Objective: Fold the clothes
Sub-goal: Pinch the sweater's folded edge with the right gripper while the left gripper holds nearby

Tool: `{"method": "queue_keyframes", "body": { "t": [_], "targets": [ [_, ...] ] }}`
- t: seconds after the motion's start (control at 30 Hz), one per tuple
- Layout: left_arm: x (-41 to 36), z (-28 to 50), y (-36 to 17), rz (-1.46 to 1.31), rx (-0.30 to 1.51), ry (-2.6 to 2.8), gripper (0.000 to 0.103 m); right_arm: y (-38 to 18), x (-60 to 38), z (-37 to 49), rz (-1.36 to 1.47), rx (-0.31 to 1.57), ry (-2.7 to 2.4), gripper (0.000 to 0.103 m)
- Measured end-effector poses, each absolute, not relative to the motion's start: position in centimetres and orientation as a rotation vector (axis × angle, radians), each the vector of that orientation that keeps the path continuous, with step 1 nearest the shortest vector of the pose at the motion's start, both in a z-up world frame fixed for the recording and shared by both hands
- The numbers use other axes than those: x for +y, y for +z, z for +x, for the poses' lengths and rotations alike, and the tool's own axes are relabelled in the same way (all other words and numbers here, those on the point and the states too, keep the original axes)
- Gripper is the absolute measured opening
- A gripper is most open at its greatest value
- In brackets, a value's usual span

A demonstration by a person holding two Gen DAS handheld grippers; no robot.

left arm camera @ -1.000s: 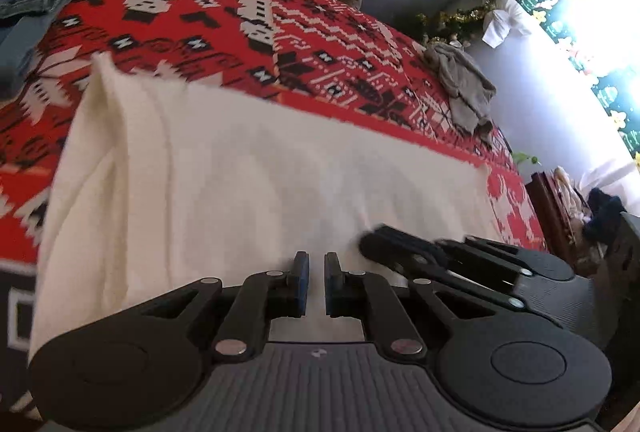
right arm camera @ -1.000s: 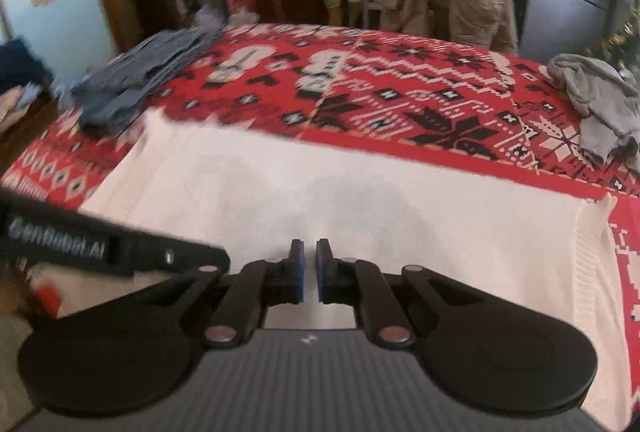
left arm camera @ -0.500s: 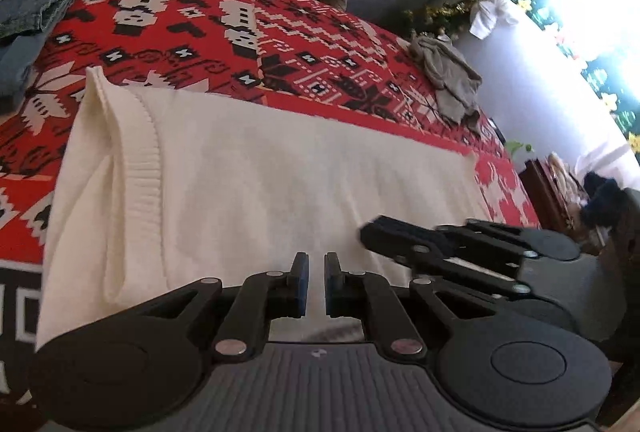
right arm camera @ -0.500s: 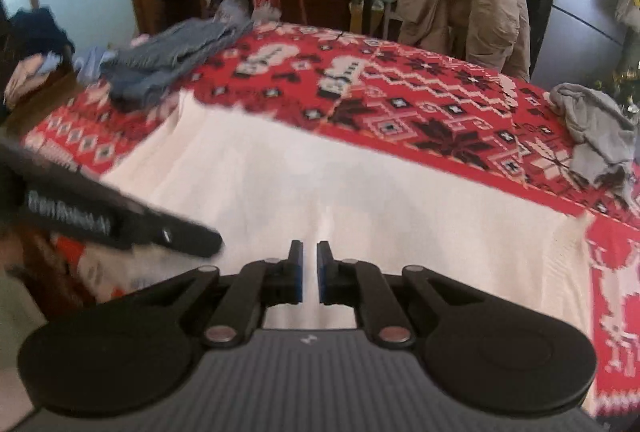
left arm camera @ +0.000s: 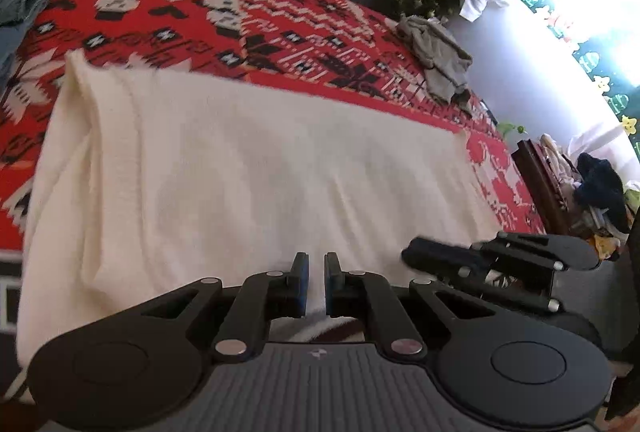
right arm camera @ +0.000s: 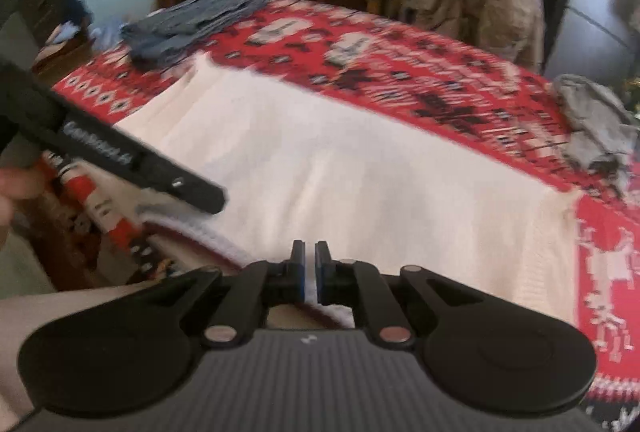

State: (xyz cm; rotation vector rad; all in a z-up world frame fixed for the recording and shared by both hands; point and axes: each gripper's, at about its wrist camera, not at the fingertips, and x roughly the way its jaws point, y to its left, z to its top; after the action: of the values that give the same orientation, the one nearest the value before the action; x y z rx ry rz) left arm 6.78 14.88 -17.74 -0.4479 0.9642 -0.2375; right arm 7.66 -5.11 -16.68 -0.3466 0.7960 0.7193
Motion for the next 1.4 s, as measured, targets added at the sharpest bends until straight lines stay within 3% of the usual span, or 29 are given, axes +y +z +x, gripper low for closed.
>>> {"method": "queue_keyframes", "body": {
  "t": [0.27, 0.53, 0.83, 1.2, 1.4],
  "targets": [
    [13.9, 8.8, -18.3, -0.383, 0.960, -0.228, 0.006, -17.5, -7.7, 12.2, -0.354, 0.740, 0.440, 0.007],
    [15.5, 6.9, -17.7, -0.372, 0.959, -0.187, 0.006, -17.6, -12.9, 10.2, -0.308, 0.779, 0.423, 0.005],
    [18.3, 9.3, -17.5, -0.372, 0.942, -0.076, 0.006, -17.7, -10.6, 15.1, -0.243, 0.770, 0.354, 0.006],
    [20.0, 5.3, -17.1, -0.399, 0.948, -0.052, 0.006, -16.9, -15.4, 8.4, -0.308, 0.780, 0.440, 0.006],
    [21.1, 5.3, -16.4, -0.406, 0.930, -0.005, 0.006, -16.4, -16.5, 12.1, -0.235, 0.773, 0.343, 0.007]
  ]
}}
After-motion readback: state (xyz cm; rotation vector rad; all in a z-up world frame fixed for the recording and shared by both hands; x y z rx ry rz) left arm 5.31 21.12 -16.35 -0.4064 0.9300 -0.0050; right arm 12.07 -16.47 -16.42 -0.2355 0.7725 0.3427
